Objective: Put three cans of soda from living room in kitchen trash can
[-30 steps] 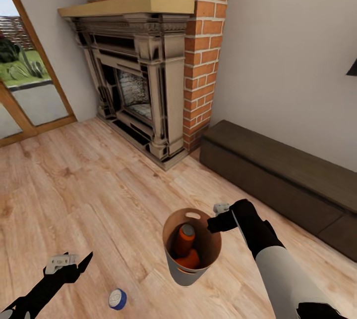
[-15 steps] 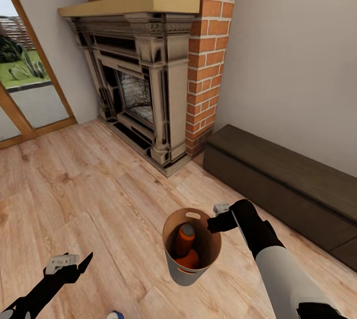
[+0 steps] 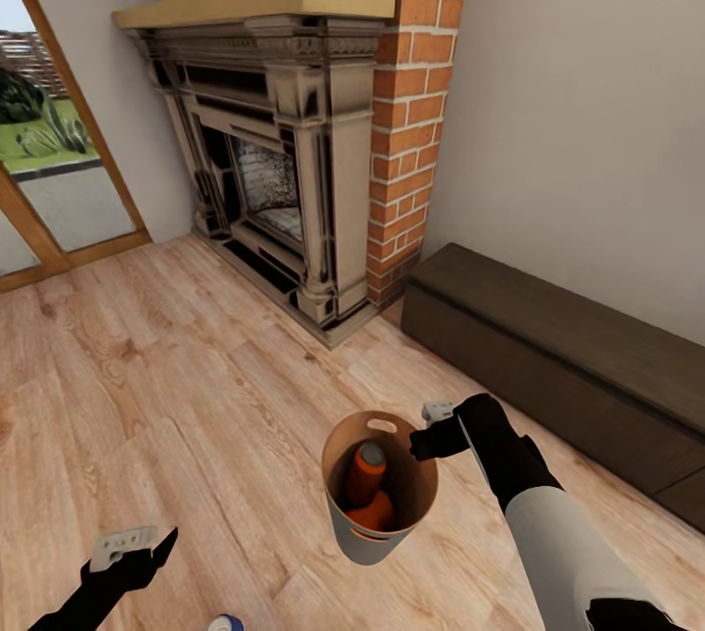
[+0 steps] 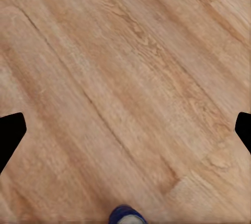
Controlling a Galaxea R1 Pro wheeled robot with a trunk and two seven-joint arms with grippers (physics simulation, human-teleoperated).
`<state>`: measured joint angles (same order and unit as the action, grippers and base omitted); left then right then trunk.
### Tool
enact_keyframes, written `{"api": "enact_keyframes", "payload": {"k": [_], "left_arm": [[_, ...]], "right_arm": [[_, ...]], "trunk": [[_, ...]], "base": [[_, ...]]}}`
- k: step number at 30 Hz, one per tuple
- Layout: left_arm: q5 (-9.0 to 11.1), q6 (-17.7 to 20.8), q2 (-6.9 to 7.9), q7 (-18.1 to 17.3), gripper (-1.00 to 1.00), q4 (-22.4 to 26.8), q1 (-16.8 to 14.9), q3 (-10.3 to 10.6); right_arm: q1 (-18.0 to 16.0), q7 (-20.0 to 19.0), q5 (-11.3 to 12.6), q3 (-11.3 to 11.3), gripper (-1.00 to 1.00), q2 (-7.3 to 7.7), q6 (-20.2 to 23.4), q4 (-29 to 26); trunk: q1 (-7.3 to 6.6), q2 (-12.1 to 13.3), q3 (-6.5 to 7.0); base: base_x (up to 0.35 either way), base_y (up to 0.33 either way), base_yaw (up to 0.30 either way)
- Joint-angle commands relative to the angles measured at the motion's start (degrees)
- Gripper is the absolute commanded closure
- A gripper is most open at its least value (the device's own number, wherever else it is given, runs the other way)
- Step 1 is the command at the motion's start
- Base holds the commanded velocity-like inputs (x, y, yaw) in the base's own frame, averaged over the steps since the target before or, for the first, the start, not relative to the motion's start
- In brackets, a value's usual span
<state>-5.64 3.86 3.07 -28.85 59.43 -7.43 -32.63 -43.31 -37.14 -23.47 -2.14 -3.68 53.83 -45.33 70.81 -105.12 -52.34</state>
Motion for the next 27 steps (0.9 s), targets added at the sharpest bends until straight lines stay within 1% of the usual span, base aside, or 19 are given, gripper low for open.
{"api": "enact_keyframes", "payload": {"k": [1, 3, 4, 6, 9, 23, 27], "left_arm": [[-0.11, 0.0, 0.0, 0.08, -1.0, -0.12, -0.01, 0.0], [-1.4, 0.05, -0.05, 0.33, -1.0, -0.32, -0.02, -0.02], [-3.19, 0.07, -0.11, 0.91, -1.0, -0.43, -0.03, -0.06], [-4.33, 0.09, -0.14, 1.42, -1.0, -0.48, -0.03, -0.09], [-5.15, 0.09, -0.16, 1.78, -1.0, -0.52, -0.04, -0.12], [-5.6, -0.05, -0.17, 1.86, -1.0, -0.54, -0.04, 0.12], [-5.61, -0.12, -0.17, 1.98, -1.0, -1.2, -0.04, 3.19]], "right_arm": [[-0.02, -0.3, 1.33, -0.02, 1.0, -0.01, 0.48, -0.01], [-0.02, -0.35, 1.33, 0.01, 1.0, -0.01, 0.48, -0.01], [-0.02, -0.37, 1.33, -0.02, 1.0, -0.01, 0.48, -0.02], [-0.02, -0.38, 1.33, -0.02, 1.0, -0.01, 0.48, -0.02], [-0.02, -0.39, 1.33, 0.02, 1.0, -0.01, 0.48, -0.02], [-0.02, -0.39, 1.33, -0.01, 1.0, -0.01, 0.48, -0.02], [-0.02, -0.39, 1.33, -0.04, 1.0, -0.01, 0.48, -0.02]], "trunk": [[0.22, -0.42, -0.18], [0.66, -1.22, -0.54], [0.88, -1.62, -0.72], [1.32, -2.42, -1.08], [1.98, -3.63, -1.61], [5.05, -9.24, -3.72], [5.93, -10.85, -4.37]], "base": [[0.0, 0.0, 0.0], [0.0, 0.0, 0.0], [0.0, 0.0, 0.006], [0.0, 0.0, 0.032], [0.0, 0.0, 0.091], [0.0, 0.0, 0.194], [0.0, 0.0, 0.113]]}}
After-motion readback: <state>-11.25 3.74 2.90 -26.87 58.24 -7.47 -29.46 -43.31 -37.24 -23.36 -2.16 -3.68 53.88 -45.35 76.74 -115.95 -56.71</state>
